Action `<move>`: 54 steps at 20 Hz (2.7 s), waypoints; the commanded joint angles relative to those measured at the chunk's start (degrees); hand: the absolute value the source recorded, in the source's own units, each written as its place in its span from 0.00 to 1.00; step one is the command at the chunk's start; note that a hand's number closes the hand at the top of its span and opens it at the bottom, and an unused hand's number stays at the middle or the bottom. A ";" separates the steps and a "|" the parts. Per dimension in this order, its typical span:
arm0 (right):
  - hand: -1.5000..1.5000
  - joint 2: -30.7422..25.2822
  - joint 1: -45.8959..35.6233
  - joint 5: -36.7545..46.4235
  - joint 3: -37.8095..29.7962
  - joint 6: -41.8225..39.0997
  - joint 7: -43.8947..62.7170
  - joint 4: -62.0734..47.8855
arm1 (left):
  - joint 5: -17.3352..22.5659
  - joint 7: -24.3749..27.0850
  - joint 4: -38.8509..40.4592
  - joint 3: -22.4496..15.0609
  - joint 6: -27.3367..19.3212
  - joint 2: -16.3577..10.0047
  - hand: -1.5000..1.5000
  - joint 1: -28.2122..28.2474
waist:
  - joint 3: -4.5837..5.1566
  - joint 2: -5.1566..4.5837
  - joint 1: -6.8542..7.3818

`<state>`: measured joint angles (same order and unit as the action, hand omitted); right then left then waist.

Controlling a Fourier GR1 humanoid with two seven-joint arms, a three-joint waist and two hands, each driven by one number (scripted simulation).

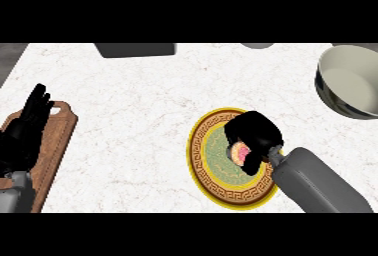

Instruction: Pick the cupcake from the plate and place it in the bowl

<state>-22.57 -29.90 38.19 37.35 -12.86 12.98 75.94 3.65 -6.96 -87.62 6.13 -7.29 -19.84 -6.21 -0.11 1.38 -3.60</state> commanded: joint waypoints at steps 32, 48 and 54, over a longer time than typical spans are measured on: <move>1.00 -29.76 -6.64 -22.18 -42.83 -3.97 -52.74 -32.08 | -2.92 0.33 -0.89 -2.40 2.26 2.96 0.50 -2.77 | 0.04 -1.97 6.00; 0.00 -28.11 -16.70 -5.12 -34.65 0.69 -59.27 -59.35 | -2.89 -2.35 -0.43 -2.82 3.22 3.30 0.50 -7.69 | -0.26 -3.24 8.02; 0.00 -26.52 -20.79 -13.89 -42.43 -11.40 -63.51 -65.36 | -2.99 -0.02 0.74 -2.66 3.06 4.16 0.50 -5.84 | -0.30 -3.23 7.78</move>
<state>-49.90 -48.04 28.67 -1.02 -17.04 -48.27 14.38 0.93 -6.95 -87.58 3.63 -3.93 -16.10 -11.45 -0.37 -1.77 4.35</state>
